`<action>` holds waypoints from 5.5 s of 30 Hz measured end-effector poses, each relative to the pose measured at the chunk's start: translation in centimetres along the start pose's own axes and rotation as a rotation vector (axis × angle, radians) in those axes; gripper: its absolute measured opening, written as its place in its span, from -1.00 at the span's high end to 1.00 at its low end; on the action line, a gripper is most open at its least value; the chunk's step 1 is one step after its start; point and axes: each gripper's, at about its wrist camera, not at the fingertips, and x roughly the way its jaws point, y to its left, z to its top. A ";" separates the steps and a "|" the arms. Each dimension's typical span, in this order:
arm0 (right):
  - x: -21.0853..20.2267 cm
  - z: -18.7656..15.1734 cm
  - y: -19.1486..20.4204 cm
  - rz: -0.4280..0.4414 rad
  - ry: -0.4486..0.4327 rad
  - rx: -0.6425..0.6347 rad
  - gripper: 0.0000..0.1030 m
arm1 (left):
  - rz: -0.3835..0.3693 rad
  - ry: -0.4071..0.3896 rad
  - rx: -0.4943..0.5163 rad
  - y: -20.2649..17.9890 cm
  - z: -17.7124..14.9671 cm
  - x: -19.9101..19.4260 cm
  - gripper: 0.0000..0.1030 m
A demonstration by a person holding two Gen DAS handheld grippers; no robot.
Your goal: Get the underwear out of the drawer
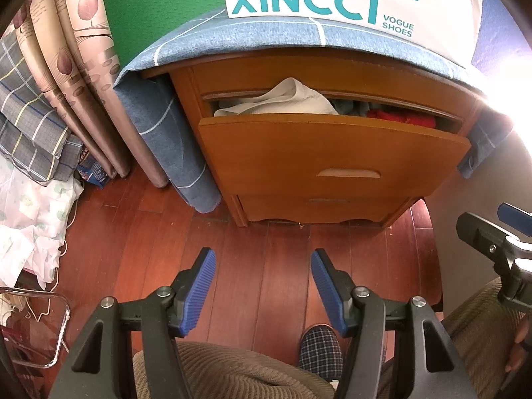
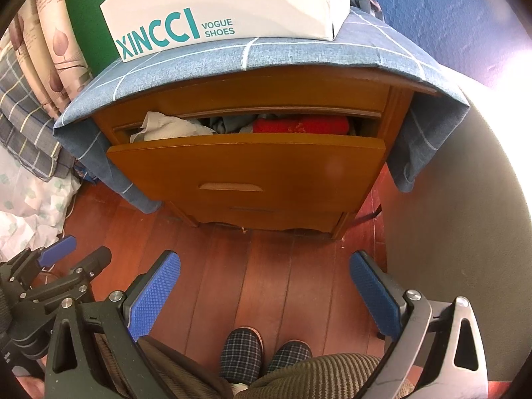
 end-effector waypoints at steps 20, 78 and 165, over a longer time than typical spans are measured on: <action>0.1 -0.1 -0.3 0.011 0.003 0.018 -0.96 | 0.004 -0.002 0.003 -0.1 -0.1 0.1 -0.19; 0.5 0.1 -3.1 0.103 0.027 0.125 -0.96 | -0.515 0.107 -0.946 10.5 6.1 9.3 -0.47; 9.5 9.7 -6.2 0.111 0.468 0.394 -0.98 | -0.063 0.472 -0.551 11.5 6.7 9.4 -1.00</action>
